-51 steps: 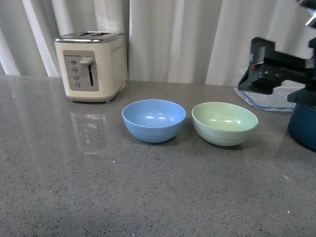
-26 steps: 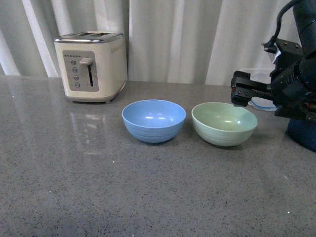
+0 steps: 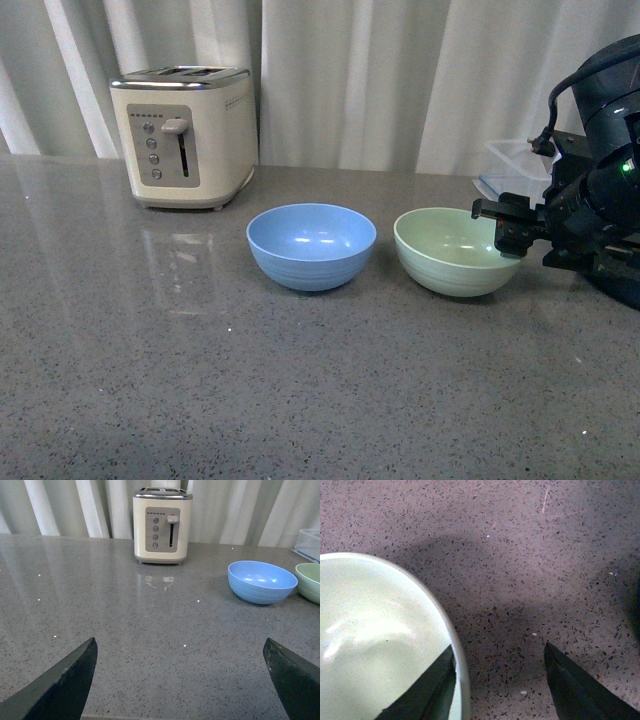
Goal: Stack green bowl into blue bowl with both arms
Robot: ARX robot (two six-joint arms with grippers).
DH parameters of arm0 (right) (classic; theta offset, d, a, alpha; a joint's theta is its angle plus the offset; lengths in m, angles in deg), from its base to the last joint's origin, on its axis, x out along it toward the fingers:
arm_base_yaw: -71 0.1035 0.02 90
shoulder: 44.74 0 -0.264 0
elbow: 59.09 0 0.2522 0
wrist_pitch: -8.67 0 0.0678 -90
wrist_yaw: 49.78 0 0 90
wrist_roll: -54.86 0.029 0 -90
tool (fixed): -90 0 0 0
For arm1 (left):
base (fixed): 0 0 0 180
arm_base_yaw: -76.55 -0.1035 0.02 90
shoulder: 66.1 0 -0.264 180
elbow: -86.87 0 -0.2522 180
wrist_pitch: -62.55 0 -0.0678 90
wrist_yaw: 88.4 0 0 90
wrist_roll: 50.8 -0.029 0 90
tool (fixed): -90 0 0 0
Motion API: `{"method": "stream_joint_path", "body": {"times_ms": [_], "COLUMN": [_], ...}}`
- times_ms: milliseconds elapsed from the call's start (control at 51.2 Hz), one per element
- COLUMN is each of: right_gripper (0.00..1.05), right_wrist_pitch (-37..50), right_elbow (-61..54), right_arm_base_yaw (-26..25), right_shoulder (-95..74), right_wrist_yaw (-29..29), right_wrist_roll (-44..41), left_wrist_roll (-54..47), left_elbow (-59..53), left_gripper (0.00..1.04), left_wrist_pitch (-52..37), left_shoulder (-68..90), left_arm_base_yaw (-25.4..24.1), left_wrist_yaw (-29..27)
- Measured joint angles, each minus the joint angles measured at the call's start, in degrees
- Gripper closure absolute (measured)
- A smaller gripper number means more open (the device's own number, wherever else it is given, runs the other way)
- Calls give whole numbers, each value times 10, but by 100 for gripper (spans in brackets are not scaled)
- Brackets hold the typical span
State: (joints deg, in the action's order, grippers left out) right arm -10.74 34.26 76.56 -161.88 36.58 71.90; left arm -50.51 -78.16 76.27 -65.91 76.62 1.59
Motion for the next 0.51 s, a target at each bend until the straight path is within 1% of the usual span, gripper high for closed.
{"method": "stream_joint_path", "body": {"times_ms": [59,312,371,508], "right_gripper": [68,100,103,103], "right_wrist_pitch": [0,4,4,4], "right_elbow": [2,2,2,2], "right_arm_base_yaw": [0,1,1,3], "right_shoulder": [-1,2,12,35], "right_wrist_yaw": [-1,-11,-11,-14], "right_wrist_roll": [0,1,-1,-2], "left_wrist_roll": [0,0,0,0], "left_elbow": [0,0,0,0], "left_gripper": [7,7,7,7], "left_wrist_pitch": [0,0,0,0], "left_shoulder": [0,0,0,0], "left_arm_base_yaw": [0,0,0,0], "left_wrist_yaw": [0,0,0,0]}}
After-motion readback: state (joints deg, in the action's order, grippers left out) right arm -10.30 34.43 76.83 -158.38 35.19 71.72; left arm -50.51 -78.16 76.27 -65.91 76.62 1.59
